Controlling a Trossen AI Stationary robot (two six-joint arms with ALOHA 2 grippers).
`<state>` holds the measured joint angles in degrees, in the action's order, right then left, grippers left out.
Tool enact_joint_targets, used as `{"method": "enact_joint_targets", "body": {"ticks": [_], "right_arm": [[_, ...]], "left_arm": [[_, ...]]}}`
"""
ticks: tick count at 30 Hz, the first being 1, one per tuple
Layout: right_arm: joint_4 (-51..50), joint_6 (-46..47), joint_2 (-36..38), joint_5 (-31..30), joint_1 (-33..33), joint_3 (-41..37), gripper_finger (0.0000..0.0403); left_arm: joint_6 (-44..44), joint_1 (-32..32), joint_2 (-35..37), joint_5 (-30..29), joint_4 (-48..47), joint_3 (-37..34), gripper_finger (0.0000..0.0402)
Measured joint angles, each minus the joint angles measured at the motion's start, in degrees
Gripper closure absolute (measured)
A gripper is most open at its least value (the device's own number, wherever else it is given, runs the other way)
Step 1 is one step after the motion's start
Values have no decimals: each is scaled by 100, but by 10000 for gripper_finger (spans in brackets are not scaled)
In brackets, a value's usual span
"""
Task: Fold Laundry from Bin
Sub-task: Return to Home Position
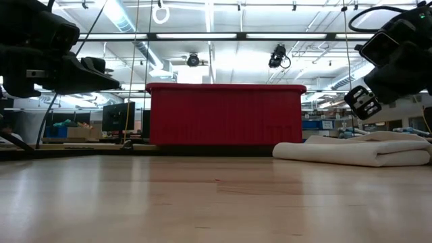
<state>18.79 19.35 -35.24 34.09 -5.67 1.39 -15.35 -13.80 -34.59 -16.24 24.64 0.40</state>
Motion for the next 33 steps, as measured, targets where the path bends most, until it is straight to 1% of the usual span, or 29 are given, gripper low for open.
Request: {"method": "enact_joint_targets", "body": {"ticks": [5, 6, 7, 9, 11, 13, 15, 18, 22, 25, 28, 33], "right_arm": [[-2, 0, 0, 0, 0, 0, 352], [22, -77, 0, -79, 0, 0, 352], [89, -240, -2, -315, -11, 0, 352], [337, -419, -1, -1094, -65, 0, 352], [900, -396, -4, -1818, -87, 0, 352], [1611, -606, 52, -2189, -87, 2, 352], [2090, -1056, 161, -2249, -90, 6, 352], [2104, -1414, 478, -2263, -90, 9, 352], [1958, -1293, 894, -2534, -90, 9, 352], [2182, -1345, 1152, -2732, -90, 8, 352], [2410, -1400, 1283, -2705, -90, 9, 352], [2476, -1351, 1328, -2651, -90, 7, 352]], "left_arm": [[0, 0, 0, 0, 0, 0, 386], [0, 1, 0, 1, 0, 0, 386], [0, 1, 0, 0, 0, 0, 386], [0, 0, 0, 1, 0, 0, 386], [0, 0, 0, -1, 0, 0, 386], [0, 0, 0, 1, 3, 0, 386], [0, 0, 0, -1, 2, 0, 386], [0, 1, 0, -1, 4, 0, 386], [0, 0, 0, -1, 6, 0, 386], [0, 0, 0, -1, 7, 0, 386], [0, 0, 0, -1, 7, 0, 386], [0, 0, 0, -1, 10, 0, 386]]}}
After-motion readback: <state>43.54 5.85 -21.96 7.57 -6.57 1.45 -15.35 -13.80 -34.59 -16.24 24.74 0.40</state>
